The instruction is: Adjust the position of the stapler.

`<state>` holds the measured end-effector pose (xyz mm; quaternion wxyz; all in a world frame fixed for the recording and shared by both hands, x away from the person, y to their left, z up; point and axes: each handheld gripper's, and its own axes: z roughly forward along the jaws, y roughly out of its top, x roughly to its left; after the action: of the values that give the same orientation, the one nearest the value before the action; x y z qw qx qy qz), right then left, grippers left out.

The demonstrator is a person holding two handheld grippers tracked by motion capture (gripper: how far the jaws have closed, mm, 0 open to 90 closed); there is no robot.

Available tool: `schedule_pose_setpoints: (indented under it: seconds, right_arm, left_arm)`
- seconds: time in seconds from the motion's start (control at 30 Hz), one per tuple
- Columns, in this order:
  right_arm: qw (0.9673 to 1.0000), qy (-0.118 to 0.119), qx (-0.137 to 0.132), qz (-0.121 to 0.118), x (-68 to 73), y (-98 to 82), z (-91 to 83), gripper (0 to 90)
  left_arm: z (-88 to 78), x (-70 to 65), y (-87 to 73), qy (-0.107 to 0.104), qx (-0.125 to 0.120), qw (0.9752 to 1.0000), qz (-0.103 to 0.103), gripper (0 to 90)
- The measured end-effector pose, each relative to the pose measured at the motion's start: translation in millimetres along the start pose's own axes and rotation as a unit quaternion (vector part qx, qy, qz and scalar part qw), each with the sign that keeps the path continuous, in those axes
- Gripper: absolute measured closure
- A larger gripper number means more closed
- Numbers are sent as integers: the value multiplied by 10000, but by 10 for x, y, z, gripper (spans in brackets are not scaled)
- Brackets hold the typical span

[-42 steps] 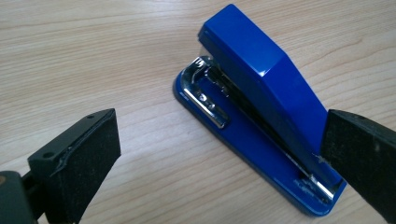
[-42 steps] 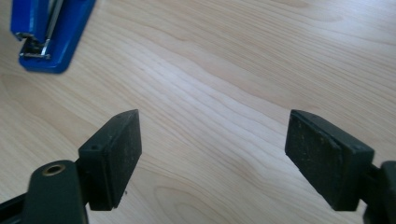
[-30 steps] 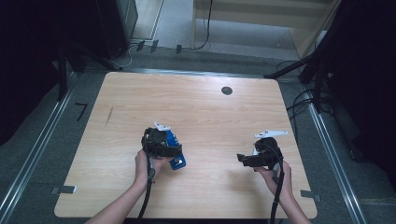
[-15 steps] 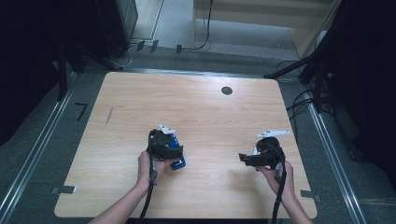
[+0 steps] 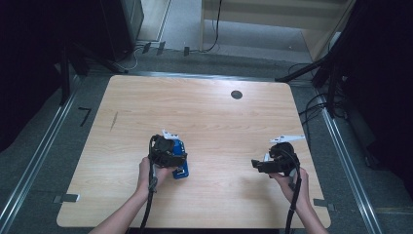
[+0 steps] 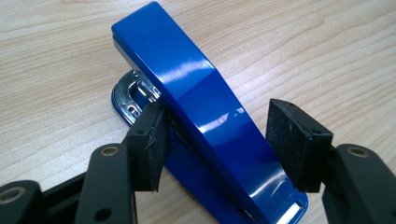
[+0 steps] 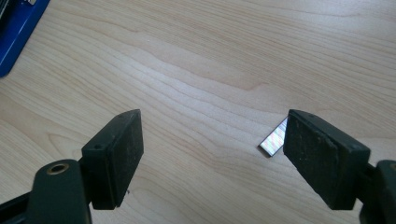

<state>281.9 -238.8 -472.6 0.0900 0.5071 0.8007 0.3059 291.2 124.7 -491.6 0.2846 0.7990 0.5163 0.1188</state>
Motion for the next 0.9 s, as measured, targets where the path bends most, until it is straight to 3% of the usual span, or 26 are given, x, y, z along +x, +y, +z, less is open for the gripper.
schedule_pose_setpoints:
  seconds: [0.33,0.53,0.73,0.9]
  right_arm:
    - [10000,-16,-18,21,-39,1,-20,216]
    - [10000,-4,-35,13,-73,-4,-40,220]
    - [10000,6,-22,63,-124,-17,-36,223]
    - [10000,20,-25,31,-136,-19,-36,229]
  left_arm:
    - [-61,82,-31,-205,122,9997,113,478]
    - [-90,118,-60,-475,160,9983,309,532]
    - [-101,117,-57,-656,229,9961,549,563]
    - [-111,136,-47,-899,339,9922,793,583]
